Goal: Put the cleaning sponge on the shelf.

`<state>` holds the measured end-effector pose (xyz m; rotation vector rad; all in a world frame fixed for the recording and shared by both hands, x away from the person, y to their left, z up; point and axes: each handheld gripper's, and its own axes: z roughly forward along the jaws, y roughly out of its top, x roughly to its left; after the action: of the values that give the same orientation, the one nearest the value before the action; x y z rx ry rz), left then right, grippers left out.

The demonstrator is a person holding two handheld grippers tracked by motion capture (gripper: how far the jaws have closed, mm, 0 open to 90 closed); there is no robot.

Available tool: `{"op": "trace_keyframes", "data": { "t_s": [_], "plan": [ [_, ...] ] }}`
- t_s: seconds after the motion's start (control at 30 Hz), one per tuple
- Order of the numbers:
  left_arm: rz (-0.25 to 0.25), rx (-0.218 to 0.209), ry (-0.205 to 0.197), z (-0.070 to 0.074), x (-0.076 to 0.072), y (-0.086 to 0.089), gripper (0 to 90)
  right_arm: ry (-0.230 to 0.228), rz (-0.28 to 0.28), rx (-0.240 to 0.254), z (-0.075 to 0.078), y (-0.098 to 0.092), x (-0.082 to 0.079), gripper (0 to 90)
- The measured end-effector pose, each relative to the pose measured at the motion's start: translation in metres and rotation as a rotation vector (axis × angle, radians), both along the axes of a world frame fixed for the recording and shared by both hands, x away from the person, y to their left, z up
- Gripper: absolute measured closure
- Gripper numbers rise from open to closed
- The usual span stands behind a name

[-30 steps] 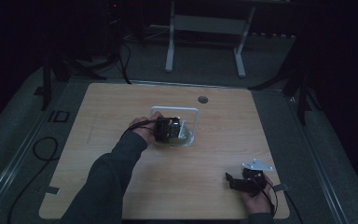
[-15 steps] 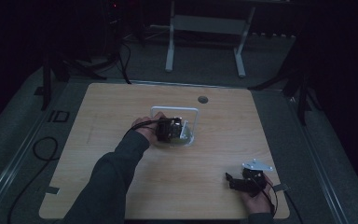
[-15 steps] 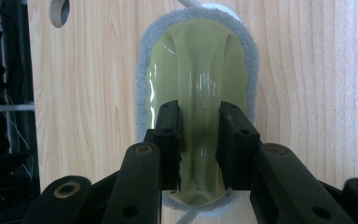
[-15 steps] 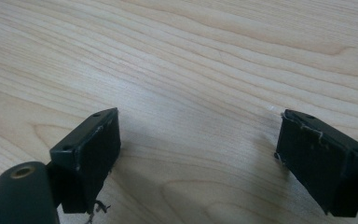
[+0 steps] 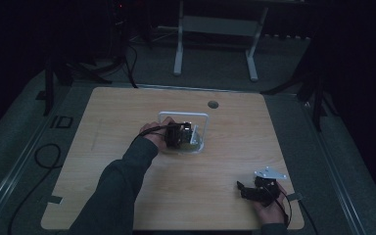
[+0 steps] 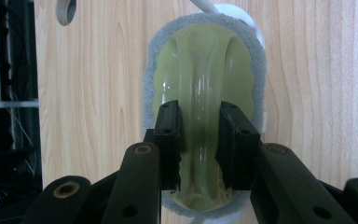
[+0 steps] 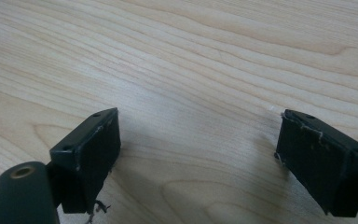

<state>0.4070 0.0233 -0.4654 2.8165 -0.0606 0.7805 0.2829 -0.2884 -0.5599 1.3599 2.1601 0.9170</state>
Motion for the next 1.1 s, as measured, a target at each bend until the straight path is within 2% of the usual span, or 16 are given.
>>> {"op": "trace_keyframes", "data": {
  "t_s": [0.17,0.3,0.43,0.6,0.77,1.1],
  "plan": [
    [0.008,-0.003,0.0,-0.001,0.001,0.0,71.2,0.0,0.0,0.0,0.0,0.0,0.0,13.0],
    [0.017,0.005,-0.017,-0.002,0.002,0.0,69.8,0.0,0.0,0.0,0.0,0.0,0.0,13.0],
    [0.012,0.015,-0.03,-0.002,0.001,-0.002,67.2,0.0,0.0,0.0,0.0,0.0,0.0,13.1],
    [0.008,0.006,-0.033,-0.001,0.001,-0.002,66.5,0.0,0.0,0.0,0.0,0.0,0.0,13.0],
    [0.011,-0.018,-0.039,0.004,-0.002,0.001,62.2,0.0,0.0,0.0,0.0,0.0,0.0,13.0],
    [0.02,-0.087,-0.01,0.017,-0.011,0.005,56.8,0.0,0.0,0.0,0.0,0.0,0.0,13.0]
  ]
}}
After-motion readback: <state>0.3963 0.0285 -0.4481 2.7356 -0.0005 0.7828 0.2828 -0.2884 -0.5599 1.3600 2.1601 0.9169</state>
